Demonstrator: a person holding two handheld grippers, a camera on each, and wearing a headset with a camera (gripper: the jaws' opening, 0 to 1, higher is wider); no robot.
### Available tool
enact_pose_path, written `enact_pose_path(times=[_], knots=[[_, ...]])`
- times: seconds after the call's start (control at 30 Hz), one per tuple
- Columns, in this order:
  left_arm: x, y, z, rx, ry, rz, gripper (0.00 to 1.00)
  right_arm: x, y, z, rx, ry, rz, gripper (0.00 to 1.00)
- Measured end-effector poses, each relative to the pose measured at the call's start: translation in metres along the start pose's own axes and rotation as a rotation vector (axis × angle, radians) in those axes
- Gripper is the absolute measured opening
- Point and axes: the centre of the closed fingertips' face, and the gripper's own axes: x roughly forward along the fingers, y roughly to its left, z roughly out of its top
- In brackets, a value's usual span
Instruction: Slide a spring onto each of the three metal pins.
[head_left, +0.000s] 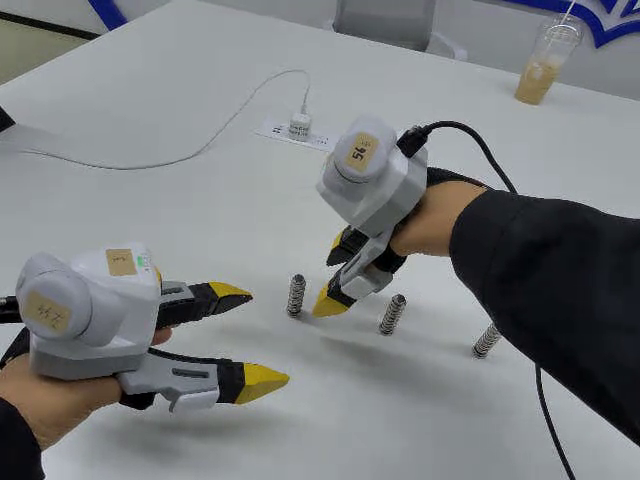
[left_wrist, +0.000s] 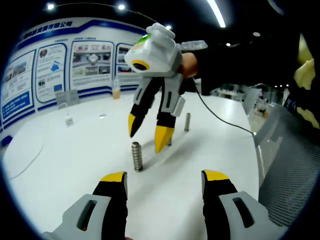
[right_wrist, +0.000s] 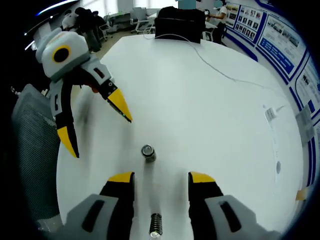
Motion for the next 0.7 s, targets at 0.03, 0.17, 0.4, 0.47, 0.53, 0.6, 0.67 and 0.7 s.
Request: enact_pose_path(times=[0.03, 0.17, 0.4, 0.47, 0.53, 0.6, 0.67, 0.7], knots=[[0.000, 0.000, 0.000, 0.001, 0.002, 0.000, 0.61, -0.002, 0.000, -0.002, 0.005, -0.002, -0.002, 0.45], [-0.001, 0.001, 0.000, 0.001, 0.003, 0.002, 0.61, -0.008, -0.002, -0.007, 0.028, -0.012, -0.009, 0.46], [-0.001, 0.000, 0.002, 0.001, 0.002, 0.001, 0.61, -0.021, -0.002, -0.023, 0.066, -0.019, -0.023, 0.48], [0.000, 0.000, 0.003, 0.000, 0.001, -0.001, 0.61, -0.024, -0.002, -0.028, 0.080, -0.021, -0.027, 0.48], [0.000, 0.000, 0.004, 0.000, 0.000, -0.002, 0.61, -0.027, -0.001, -0.033, 0.091, -0.025, -0.032, 0.48], [0.001, 0.000, 0.005, 0.000, -0.001, -0.002, 0.62, -0.030, -0.001, -0.036, 0.101, -0.028, -0.036, 0.48], [0.001, 0.000, 0.006, 0.001, -0.001, -0.002, 0.62, -0.033, 0.000, -0.041, 0.113, -0.035, -0.042, 0.49], [0.001, 0.001, 0.006, 0.002, -0.001, -0.002, 0.62, -0.034, -0.001, -0.042, 0.119, -0.038, -0.044, 0.49]])
